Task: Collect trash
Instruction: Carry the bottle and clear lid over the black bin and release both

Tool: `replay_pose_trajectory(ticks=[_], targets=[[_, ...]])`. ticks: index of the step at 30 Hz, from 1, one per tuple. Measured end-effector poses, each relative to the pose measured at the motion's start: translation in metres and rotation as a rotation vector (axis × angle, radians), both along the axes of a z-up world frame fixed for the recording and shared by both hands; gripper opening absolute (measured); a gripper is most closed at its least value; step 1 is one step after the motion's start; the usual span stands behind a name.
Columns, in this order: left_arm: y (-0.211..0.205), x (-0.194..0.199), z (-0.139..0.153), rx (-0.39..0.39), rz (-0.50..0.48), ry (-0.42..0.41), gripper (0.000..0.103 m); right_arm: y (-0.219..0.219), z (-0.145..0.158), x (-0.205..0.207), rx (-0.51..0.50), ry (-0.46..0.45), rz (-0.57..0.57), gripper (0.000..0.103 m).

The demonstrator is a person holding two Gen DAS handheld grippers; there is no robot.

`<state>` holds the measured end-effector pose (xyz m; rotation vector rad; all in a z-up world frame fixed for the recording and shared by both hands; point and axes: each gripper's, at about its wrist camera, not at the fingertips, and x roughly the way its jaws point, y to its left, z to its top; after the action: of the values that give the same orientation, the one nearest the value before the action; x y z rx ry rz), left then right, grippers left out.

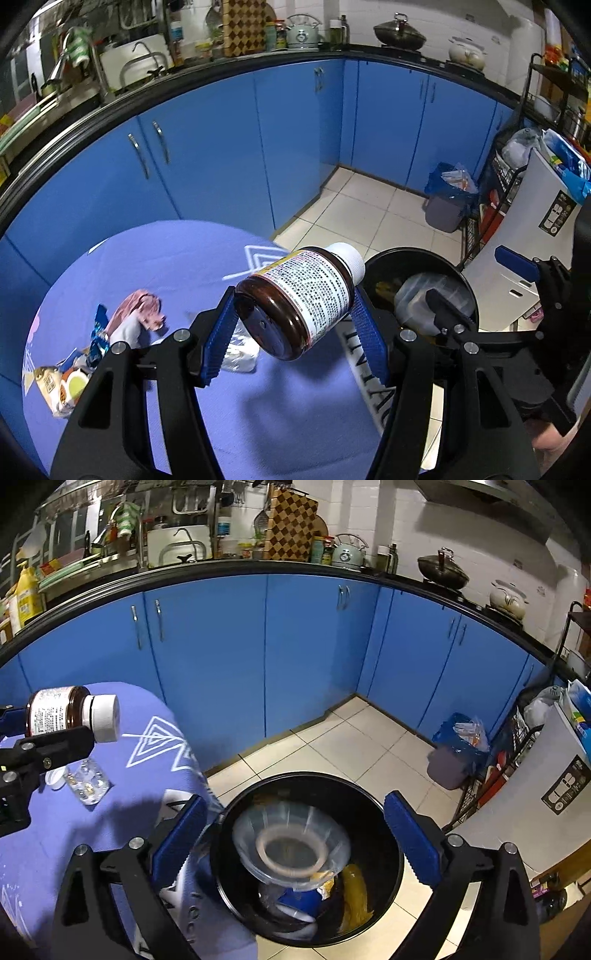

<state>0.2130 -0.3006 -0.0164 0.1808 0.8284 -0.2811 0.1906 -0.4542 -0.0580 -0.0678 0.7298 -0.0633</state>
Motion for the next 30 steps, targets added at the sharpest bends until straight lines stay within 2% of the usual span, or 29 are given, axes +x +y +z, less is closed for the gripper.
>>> replay_pose_trajectory(ticks=[7,19,23,27,30], targets=[[-0.029,0.006,-0.002,0.017,-0.039,0.008,0.062,-0.019,-0.01,-0.004,-0.015,0.004,-0.035,0.094],[-0.093,0.002,-0.002,0.024,-0.159,0.004,0.062,-0.07,-0.017,-0.026,0.014,0.01,-0.13,0.094],[-0.108,0.004,0.0,0.023,-0.171,-0.001,0.063,-0.087,-0.019,-0.033,0.042,0.011,-0.155,0.094],[-0.116,0.005,0.006,0.023,-0.171,-0.026,0.077,-0.094,-0.021,-0.038,0.038,0.007,-0.178,0.094],[-0.12,0.003,0.012,0.028,-0.17,-0.053,0.081,-0.099,-0.022,-0.042,0.056,0.008,-0.183,0.094]])
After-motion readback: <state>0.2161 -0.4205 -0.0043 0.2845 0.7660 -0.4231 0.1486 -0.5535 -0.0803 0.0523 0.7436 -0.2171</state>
